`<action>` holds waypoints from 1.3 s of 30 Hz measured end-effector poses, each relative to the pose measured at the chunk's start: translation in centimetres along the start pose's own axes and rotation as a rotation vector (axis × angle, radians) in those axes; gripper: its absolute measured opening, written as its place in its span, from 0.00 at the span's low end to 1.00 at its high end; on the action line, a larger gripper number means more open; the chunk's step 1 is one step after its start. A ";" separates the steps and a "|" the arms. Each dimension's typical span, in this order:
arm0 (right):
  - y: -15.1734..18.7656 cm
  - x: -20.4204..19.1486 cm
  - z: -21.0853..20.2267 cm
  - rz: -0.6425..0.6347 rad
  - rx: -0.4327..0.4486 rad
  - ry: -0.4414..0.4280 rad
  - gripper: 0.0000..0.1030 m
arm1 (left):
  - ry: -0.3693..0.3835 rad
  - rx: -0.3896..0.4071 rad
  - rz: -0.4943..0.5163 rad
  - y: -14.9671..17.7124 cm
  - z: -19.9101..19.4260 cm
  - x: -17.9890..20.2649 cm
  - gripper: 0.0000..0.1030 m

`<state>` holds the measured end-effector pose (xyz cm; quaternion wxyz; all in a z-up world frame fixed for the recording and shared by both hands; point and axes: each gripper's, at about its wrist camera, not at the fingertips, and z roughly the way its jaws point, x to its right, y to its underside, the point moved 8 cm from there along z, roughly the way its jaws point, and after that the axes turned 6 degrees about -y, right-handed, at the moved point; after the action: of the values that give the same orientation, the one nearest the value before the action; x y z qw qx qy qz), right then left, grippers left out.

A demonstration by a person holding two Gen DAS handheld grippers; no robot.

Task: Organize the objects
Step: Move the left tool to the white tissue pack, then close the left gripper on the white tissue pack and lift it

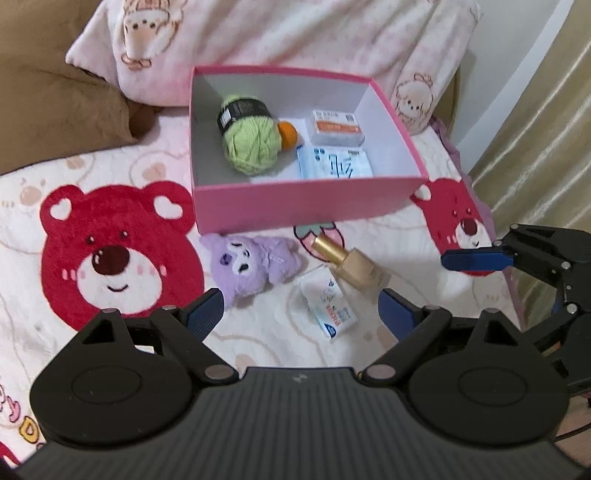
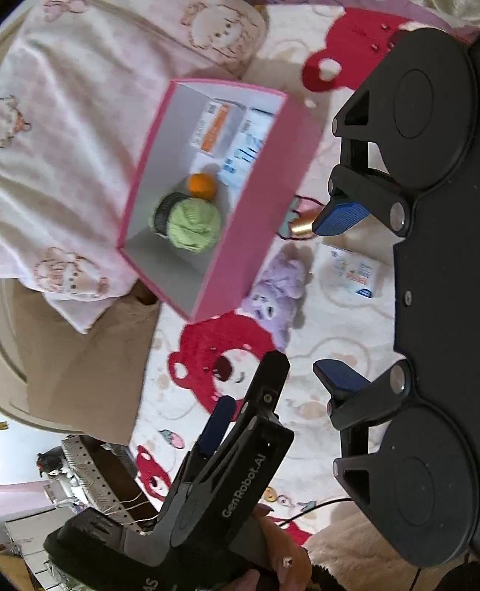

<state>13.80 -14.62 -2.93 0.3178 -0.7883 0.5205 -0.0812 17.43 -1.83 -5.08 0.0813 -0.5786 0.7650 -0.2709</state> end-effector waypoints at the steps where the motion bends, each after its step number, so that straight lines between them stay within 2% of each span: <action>1: 0.5 0.1 0.6 0.010 -0.005 -0.004 0.76 | 0.002 0.005 0.006 0.4 0.5 0.2 0.88; 5: 2.5 0.5 3.0 0.043 -0.008 -0.026 0.76 | 0.025 0.024 0.018 1.7 2.7 0.6 0.88; 8: 3.7 1.0 5.1 0.021 -0.010 0.012 0.76 | 0.044 0.020 0.013 2.7 4.7 0.8 0.88; 15: 5.8 2.0 9.9 -0.036 -0.050 0.087 0.75 | 0.083 0.011 -0.070 4.5 9.1 0.8 0.87; 21: 6.8 2.5 12.0 -0.059 -0.025 0.113 0.74 | 0.086 0.000 -0.071 5.5 11.6 1.3 0.82; 24: 7.0 2.9 12.8 -0.060 -0.004 0.130 0.73 | 0.096 -0.006 -0.072 5.7 12.5 1.5 0.76; 25: 7.1 3.0 13.1 -0.061 -0.011 0.132 0.69 | 0.087 0.001 -0.072 5.7 12.8 1.5 0.72; 26: 7.3 3.0 13.3 -0.066 -0.024 0.131 0.60 | 0.079 0.016 -0.074 5.7 12.8 1.5 0.65; 28: 7.6 2.6 13.0 -0.092 -0.020 0.130 0.52 | 0.090 0.034 -0.086 5.6 13.0 1.4 0.60; 33: 7.9 2.3 12.3 -0.130 -0.014 0.098 0.49 | 0.155 0.003 -0.100 5.9 13.4 1.8 0.39; 35: 8.1 2.2 12.3 -0.148 -0.019 0.089 0.49 | 0.190 -0.013 -0.100 6.1 13.3 2.2 0.25; 39: 8.6 1.8 11.9 -0.212 -0.032 0.060 0.49 | 0.208 -0.045 -0.095 6.8 12.7 2.6 0.24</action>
<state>13.45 -13.42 -17.71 0.2790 -0.8413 0.4446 -0.1296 16.48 -7.13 -18.72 -0.0243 -0.5845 0.7470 -0.3159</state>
